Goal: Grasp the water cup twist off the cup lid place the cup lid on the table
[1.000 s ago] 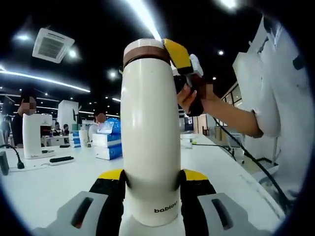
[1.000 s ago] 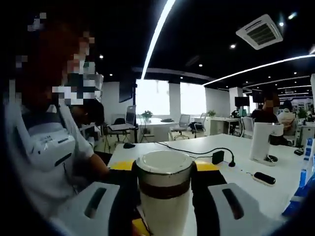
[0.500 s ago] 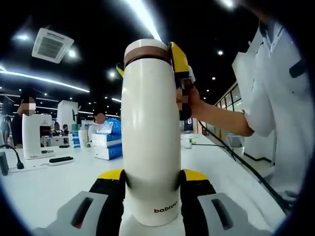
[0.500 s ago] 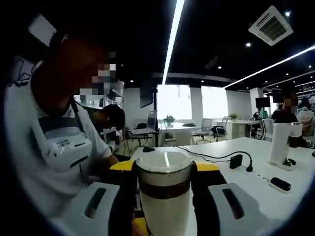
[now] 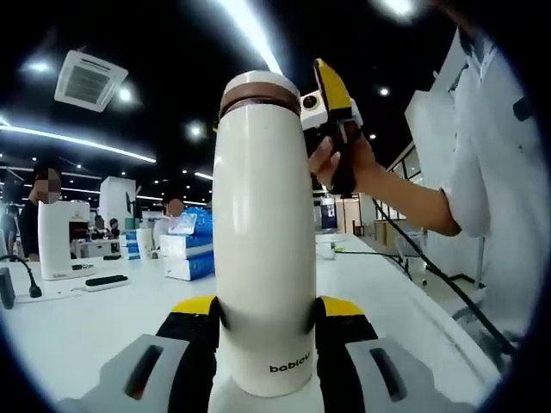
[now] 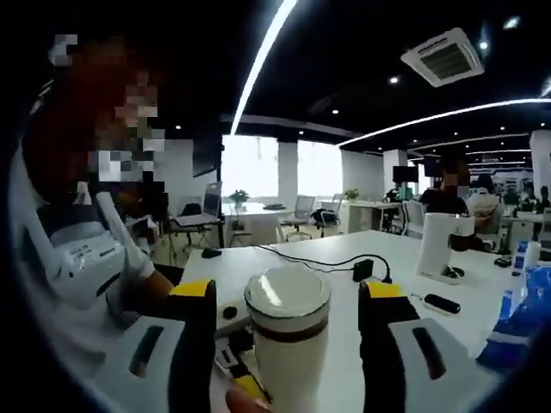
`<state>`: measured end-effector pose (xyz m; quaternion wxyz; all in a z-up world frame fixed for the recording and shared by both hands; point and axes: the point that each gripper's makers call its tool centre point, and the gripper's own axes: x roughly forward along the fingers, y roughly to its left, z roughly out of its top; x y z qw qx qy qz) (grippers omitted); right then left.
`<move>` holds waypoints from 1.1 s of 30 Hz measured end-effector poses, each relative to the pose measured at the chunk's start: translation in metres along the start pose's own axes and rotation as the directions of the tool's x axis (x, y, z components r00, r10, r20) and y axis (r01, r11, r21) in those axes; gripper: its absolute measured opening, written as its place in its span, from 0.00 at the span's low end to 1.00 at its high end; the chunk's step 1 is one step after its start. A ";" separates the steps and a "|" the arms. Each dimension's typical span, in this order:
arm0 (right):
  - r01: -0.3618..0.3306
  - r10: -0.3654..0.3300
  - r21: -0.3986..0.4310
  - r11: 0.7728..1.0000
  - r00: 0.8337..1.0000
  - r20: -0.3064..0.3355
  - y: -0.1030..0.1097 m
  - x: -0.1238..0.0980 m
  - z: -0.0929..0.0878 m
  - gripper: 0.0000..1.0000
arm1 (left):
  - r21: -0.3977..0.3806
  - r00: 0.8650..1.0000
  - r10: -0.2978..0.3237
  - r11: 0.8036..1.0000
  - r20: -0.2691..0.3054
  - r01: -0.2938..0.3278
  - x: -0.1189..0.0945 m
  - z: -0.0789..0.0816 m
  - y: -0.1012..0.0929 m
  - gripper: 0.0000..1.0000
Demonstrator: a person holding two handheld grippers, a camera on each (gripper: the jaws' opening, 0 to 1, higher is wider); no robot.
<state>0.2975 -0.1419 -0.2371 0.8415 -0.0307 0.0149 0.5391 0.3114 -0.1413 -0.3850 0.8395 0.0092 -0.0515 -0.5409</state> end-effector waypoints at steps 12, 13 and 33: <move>0.146 -0.154 0.119 0.982 0.986 0.063 0.009 -0.027 0.003 0.70 | -0.011 1.000 -0.002 1.000 -0.013 0.002 -0.012 0.002 -0.004 0.44; 0.158 -0.167 0.124 0.980 0.984 0.063 0.010 -0.029 0.003 0.70 | -0.010 1.000 -0.002 1.000 -0.013 0.002 -0.014 0.002 -0.004 0.44; 0.496 -0.498 0.066 0.866 0.867 0.027 0.060 -0.041 -0.010 0.73 | -0.015 1.000 -0.004 1.000 -0.013 0.004 -0.013 0.001 -0.004 0.45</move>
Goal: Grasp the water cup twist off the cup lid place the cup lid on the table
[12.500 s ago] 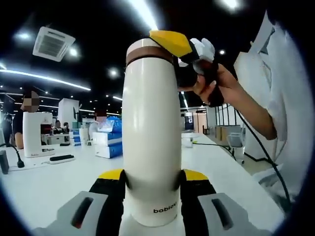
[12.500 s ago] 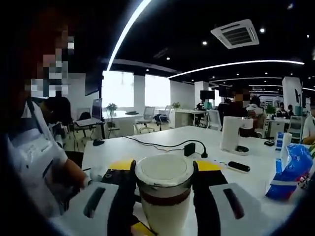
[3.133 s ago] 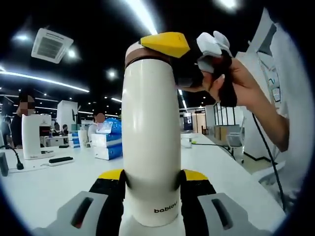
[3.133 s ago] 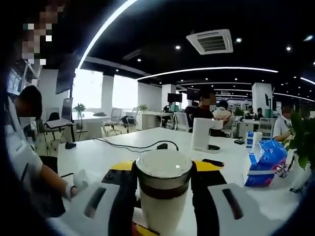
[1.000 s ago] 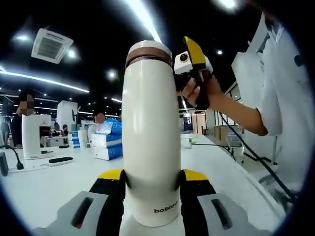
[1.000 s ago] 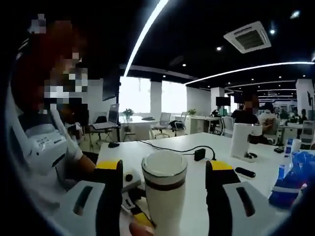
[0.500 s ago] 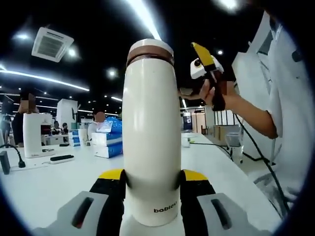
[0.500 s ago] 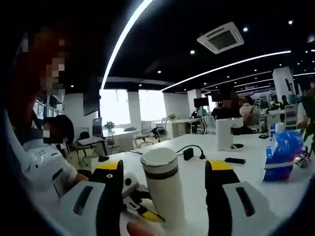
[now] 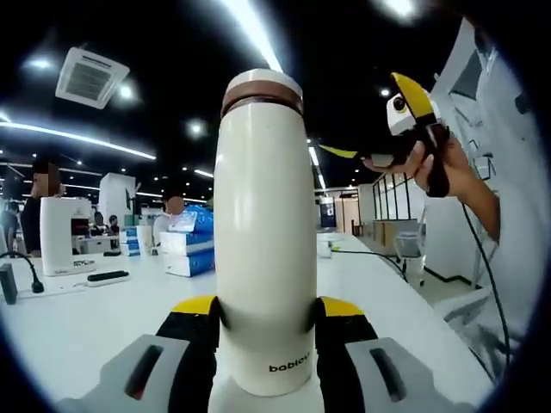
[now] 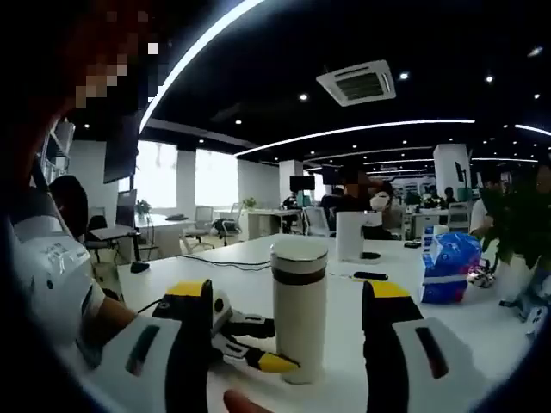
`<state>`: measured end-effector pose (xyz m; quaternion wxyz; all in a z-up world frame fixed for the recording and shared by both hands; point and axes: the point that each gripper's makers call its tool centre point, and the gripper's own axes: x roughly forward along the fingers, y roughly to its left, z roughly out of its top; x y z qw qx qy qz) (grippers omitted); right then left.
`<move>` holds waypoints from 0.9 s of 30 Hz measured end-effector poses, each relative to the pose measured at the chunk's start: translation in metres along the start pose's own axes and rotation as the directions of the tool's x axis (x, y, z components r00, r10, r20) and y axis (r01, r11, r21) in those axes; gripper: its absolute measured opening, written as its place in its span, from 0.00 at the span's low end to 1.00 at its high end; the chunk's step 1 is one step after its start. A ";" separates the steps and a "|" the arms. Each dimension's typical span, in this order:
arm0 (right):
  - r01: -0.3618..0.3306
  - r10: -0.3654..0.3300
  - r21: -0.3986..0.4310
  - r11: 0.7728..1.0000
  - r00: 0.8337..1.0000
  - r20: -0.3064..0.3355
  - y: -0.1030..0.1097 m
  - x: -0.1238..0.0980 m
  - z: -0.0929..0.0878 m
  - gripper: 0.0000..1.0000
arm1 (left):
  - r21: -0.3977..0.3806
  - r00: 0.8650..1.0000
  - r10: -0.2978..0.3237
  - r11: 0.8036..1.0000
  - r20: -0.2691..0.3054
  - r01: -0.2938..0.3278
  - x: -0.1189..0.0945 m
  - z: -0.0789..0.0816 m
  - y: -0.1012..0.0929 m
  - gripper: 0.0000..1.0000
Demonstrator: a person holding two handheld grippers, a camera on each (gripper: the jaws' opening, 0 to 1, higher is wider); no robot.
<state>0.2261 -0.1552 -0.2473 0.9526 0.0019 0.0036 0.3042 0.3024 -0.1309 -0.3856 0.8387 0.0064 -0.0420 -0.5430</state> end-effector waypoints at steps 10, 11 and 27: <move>0.026 -0.026 -0.020 0.999 0.999 -0.023 -0.015 0.031 -0.001 0.74 | -0.004 1.000 0.001 1.000 -0.003 -0.001 0.000 0.000 0.000 0.45; 0.027 -0.028 -0.020 0.999 0.999 -0.026 -0.016 0.034 -0.001 0.74 | -0.004 1.000 0.001 1.000 -0.003 -0.001 0.000 0.000 0.000 0.45; -0.023 0.022 -0.052 0.998 0.999 -0.029 -0.021 0.072 0.005 0.78 | -0.009 1.000 0.001 1.000 -0.004 -0.001 0.001 -0.001 0.000 0.45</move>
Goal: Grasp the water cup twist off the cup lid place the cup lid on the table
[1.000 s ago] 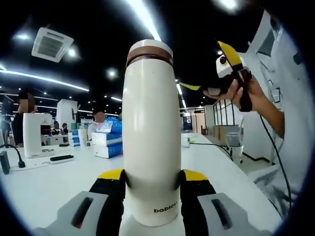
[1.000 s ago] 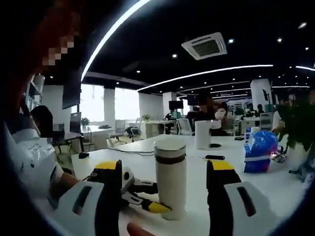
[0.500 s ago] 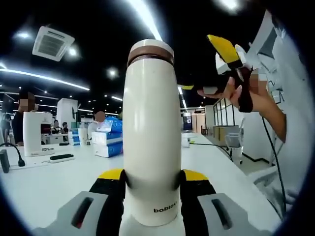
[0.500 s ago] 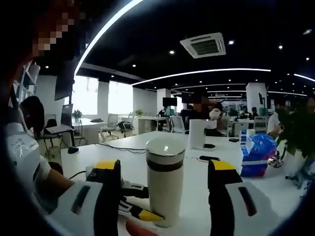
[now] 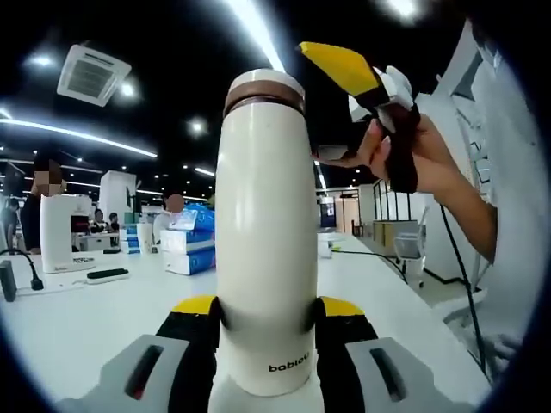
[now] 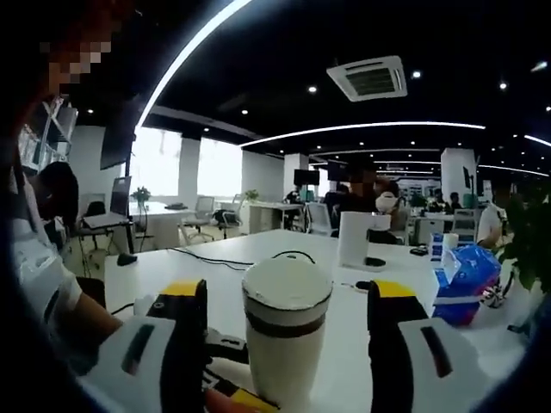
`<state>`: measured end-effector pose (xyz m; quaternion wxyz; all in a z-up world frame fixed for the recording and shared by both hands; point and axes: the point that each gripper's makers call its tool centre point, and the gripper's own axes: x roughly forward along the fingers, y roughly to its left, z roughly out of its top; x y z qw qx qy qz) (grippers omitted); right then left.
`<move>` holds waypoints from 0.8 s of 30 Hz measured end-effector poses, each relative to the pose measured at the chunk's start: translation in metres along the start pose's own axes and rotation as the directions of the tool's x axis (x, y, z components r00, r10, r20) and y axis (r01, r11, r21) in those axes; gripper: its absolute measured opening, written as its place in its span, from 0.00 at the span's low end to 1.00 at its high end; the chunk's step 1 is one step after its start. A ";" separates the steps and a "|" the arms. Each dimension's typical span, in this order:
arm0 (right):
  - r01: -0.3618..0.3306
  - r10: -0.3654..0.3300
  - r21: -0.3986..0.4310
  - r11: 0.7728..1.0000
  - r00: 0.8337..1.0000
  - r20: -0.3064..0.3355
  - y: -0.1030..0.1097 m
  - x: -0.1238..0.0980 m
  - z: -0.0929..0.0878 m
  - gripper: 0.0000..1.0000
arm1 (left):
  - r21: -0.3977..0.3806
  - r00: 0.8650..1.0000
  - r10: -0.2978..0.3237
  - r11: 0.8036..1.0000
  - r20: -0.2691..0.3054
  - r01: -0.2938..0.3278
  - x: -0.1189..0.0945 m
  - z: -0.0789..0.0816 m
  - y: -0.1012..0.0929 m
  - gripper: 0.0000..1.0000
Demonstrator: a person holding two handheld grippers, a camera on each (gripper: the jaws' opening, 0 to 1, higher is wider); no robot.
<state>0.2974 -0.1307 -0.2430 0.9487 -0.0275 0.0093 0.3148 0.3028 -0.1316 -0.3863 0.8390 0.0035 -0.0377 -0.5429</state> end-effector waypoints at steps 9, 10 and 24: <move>-0.014 0.014 -0.012 1.000 1.000 0.008 0.002 0.001 0.005 0.75 | -0.032 1.000 -0.003 0.999 -0.002 0.003 0.002 0.001 0.000 0.45; -0.016 0.016 -0.013 1.000 1.000 0.005 0.003 0.002 0.005 0.74 | -0.037 1.000 -0.004 0.999 0.000 0.004 0.003 0.001 0.000 0.46; -0.068 0.071 0.062 0.996 0.997 -0.044 -0.001 0.010 -0.006 0.46 | -0.039 1.000 -0.005 0.999 0.004 0.005 0.003 0.001 -0.001 0.45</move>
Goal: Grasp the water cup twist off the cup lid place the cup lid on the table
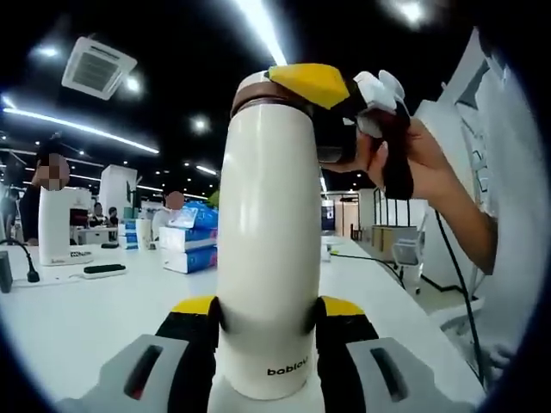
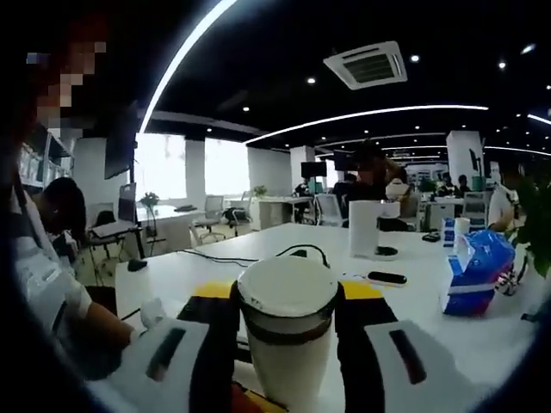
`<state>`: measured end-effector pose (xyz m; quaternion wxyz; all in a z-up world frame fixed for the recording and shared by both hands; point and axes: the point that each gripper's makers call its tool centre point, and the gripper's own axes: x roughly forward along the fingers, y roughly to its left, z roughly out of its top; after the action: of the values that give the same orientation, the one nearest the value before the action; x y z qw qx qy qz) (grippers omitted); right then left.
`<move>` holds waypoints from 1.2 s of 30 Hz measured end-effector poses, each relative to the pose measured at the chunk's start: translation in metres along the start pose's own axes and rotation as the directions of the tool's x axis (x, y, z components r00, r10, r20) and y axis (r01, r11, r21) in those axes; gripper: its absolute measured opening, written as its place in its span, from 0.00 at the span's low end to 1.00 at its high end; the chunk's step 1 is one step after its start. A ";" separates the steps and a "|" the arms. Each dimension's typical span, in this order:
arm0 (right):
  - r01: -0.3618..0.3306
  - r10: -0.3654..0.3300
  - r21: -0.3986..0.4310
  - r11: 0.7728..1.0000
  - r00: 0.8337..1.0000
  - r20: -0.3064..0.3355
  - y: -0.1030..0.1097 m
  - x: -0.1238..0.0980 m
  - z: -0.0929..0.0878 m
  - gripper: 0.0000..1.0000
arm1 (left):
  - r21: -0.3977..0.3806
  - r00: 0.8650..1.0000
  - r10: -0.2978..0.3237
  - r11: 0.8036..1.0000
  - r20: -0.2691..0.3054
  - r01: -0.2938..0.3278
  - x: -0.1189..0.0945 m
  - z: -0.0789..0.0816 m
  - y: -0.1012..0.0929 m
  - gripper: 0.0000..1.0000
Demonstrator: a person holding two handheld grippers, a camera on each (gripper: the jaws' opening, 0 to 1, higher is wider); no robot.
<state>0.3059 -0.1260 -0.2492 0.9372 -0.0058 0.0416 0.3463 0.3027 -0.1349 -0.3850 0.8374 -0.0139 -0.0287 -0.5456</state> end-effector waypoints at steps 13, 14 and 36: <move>-0.257 0.251 -0.043 0.966 0.962 -0.109 0.008 0.002 -0.004 0.45 | 0.020 1.000 0.002 1.000 0.010 -0.002 0.001 0.001 0.000 0.46; -0.268 0.262 -0.045 0.962 0.958 -0.116 0.008 0.002 -0.004 0.45 | 0.020 1.000 0.003 1.000 0.010 -0.003 0.001 0.001 0.000 0.46; -0.647 0.642 -0.100 0.756 0.763 -0.073 0.016 0.000 -0.007 0.46 | 0.025 1.000 0.005 1.000 0.011 -0.005 0.003 0.001 0.001 0.46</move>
<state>0.2947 -0.1138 -0.2556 0.7579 -0.0529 0.0362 0.6492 0.3048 -0.1367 -0.3841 0.8387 -0.0065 -0.0400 -0.5431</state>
